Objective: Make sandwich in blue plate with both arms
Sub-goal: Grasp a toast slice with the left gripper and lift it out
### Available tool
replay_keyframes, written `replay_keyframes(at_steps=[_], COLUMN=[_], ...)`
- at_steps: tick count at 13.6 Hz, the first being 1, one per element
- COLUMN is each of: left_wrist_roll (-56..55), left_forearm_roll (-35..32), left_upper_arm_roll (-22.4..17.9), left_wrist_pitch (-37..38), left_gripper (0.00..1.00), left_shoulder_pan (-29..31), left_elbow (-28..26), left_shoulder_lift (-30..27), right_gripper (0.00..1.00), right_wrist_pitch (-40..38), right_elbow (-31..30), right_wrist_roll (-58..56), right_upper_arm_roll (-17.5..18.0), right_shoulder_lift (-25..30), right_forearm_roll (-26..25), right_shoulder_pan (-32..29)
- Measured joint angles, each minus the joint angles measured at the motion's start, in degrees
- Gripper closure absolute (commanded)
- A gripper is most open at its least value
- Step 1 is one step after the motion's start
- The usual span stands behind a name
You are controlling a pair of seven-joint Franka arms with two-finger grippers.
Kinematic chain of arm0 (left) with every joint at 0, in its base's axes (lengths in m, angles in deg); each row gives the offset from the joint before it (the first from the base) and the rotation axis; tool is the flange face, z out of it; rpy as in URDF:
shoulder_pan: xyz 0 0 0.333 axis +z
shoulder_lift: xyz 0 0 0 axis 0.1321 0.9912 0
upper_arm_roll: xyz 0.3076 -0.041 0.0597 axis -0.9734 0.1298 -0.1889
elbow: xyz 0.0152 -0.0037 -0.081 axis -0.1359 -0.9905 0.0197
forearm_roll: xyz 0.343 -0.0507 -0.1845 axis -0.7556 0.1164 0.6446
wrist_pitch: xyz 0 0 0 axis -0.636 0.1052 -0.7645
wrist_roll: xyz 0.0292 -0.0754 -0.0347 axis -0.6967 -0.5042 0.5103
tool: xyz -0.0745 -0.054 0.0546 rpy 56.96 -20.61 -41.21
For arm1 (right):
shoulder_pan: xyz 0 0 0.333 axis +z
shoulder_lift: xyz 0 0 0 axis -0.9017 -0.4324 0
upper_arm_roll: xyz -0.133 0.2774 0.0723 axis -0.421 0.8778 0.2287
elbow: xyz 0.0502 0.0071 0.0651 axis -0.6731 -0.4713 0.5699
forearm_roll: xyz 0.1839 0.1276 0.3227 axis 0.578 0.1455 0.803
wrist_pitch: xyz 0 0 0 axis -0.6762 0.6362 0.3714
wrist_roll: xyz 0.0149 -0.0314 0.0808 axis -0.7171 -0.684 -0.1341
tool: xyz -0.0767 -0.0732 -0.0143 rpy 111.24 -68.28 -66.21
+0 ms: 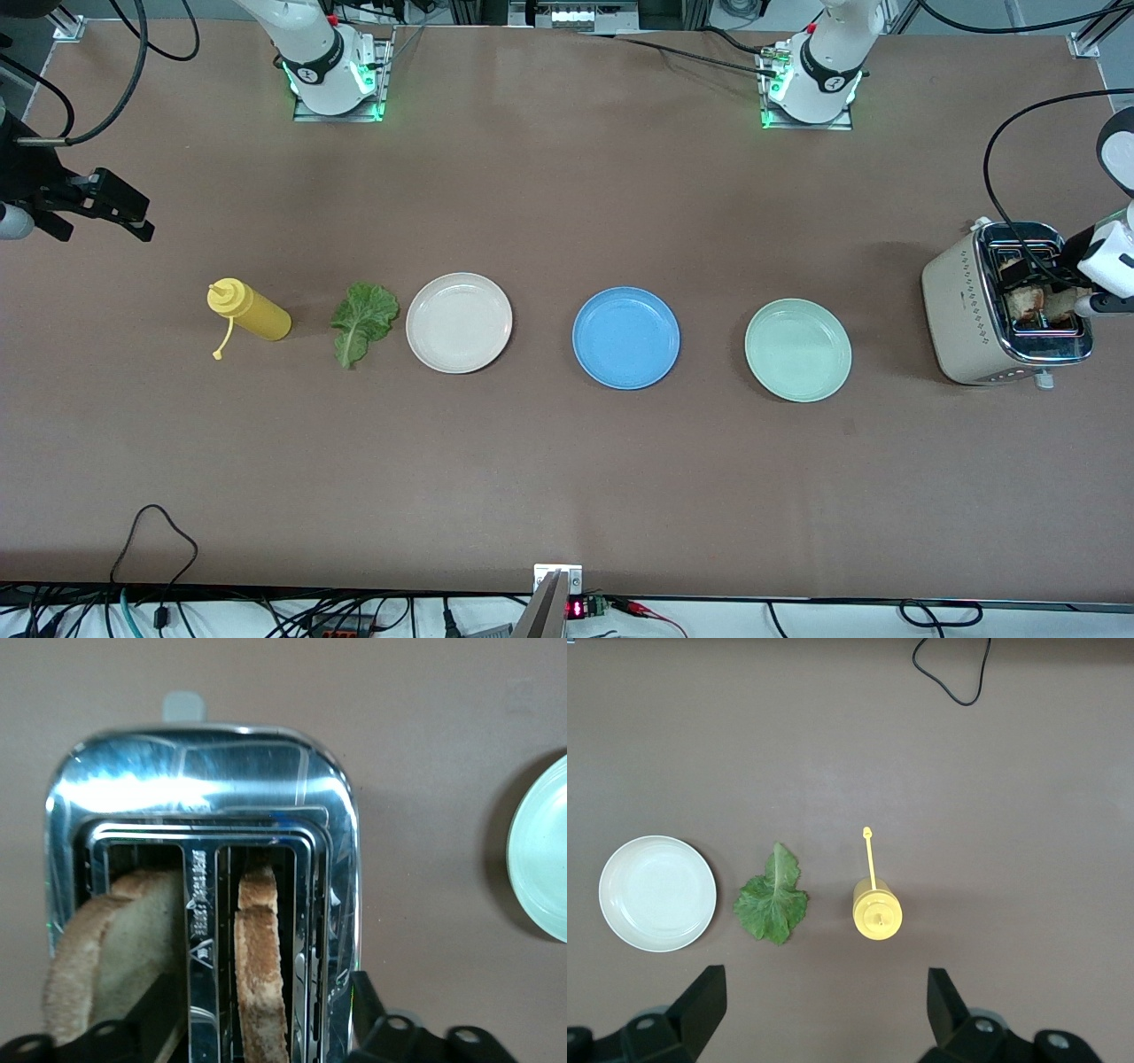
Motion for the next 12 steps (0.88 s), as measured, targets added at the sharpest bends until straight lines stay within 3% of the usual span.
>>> replay_keyframes(at_steps=[2,4,6,10,12], left_wrist_roll=[0.20,1.99,2.66,3.28,3.35], left_forearm_roll=[0.09,0.10,0.10,0.10,0.10], left_upper_arm_roll=[0.17,0.25,0.25,0.28,0.47], left_wrist_pitch=[0.00,0.00,0.00,0.96,5.25], left_gripper=[0.79,0.95,0.99,0.99,0.99], left_shoulder_pan=[-0.01,0.00,0.00,0.00,-0.01], left_elbow=[-0.13,-0.14,-0.14,0.13,2.40], left_shoulder_lift=[-0.09,-0.18,-0.21,-0.58,-1.08], right_gripper=[0.00,0.00,0.00,0.00,0.00], right_wrist_pitch=[0.00,0.00,0.00,0.00,0.00], right_elbow=[0.00,0.00,0.00,0.00,0.00], right_wrist_roll=[0.00,0.00,0.00,0.00,0.00], right_upper_arm_roll=[-0.01,-0.01,0.00,0.00,0.00], right_shoulder_lift=[0.00,0.00,0.00,0.00,0.00], right_forearm_roll=[0.00,0.00,0.00,0.00,0.00], right_shoulder_pan=[0.00,0.00,0.00,0.00,0.00])
